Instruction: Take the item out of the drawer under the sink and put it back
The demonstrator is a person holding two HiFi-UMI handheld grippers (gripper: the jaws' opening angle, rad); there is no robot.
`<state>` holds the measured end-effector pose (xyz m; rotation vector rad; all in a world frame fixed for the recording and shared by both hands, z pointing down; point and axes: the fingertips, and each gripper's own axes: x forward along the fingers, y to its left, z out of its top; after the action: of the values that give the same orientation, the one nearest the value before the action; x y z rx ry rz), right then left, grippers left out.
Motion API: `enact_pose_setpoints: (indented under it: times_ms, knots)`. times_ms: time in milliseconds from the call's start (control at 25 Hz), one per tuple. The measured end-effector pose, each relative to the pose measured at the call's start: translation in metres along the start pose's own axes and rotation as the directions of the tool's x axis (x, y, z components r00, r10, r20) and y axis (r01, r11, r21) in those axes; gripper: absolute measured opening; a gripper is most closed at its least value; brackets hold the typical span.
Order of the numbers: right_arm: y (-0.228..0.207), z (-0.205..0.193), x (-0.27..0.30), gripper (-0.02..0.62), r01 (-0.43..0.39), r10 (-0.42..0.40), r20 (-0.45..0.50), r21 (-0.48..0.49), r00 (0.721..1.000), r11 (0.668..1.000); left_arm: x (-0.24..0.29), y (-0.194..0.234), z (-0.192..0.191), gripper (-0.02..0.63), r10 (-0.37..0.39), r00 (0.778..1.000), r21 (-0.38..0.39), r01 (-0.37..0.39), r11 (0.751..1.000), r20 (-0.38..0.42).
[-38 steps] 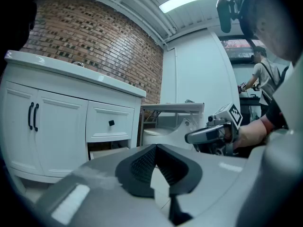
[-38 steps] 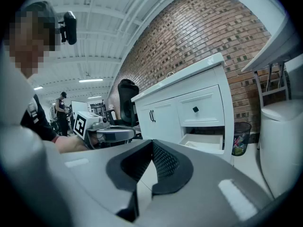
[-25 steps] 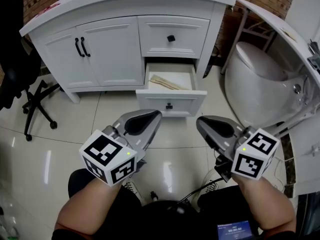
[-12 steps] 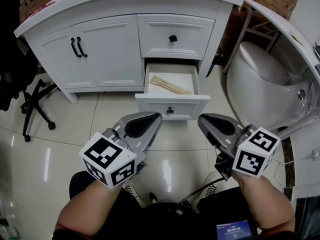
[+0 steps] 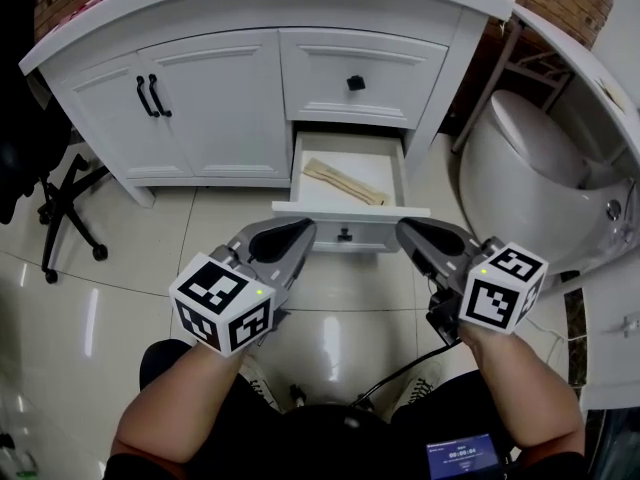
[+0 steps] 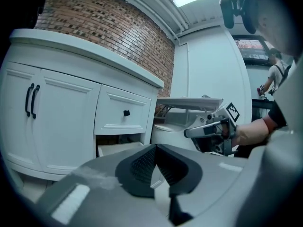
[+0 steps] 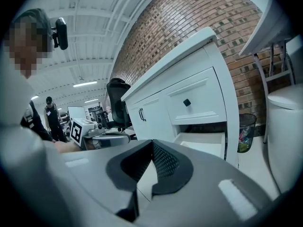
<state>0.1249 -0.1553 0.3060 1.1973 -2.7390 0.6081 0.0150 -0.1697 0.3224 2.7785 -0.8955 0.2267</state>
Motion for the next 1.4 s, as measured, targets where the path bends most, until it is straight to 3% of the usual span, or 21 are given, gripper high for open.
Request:
enact_pose_setpoints:
  times_ms: [520, 1040, 1200, 1400]
  knots:
    - [-0.021, -0.006, 0.035, 0.008, -0.012, 0.012, -0.050, -0.006, 0.999, 1.000, 0.018, 0.012, -0.010, 0.006, -0.027, 0.999, -0.014, 0.027, 1.000, -0.025]
    - [-0.034, 0.025, 0.042, 0.011, 0.074, -0.100, -0.122, -0.202, 0.987, 0.977, 0.020, 0.023, -0.008, 0.006, -0.007, 1.000, -0.038, 0.006, 0.999, -0.014]
    - [-0.047, 0.030, 0.073, 0.058, 0.044, -0.118, -0.211, -0.325, 0.970, 0.945, 0.022, 0.021, -0.010, 0.006, -0.015, 1.000, -0.041, 0.015, 0.999, -0.019]
    - [-0.081, 0.025, 0.118, 0.060, 0.000, -0.172, -0.318, -0.476, 0.932, 0.880, 0.023, 0.021, -0.011, 0.006, -0.018, 1.000, -0.051, 0.017, 0.999, -0.021]
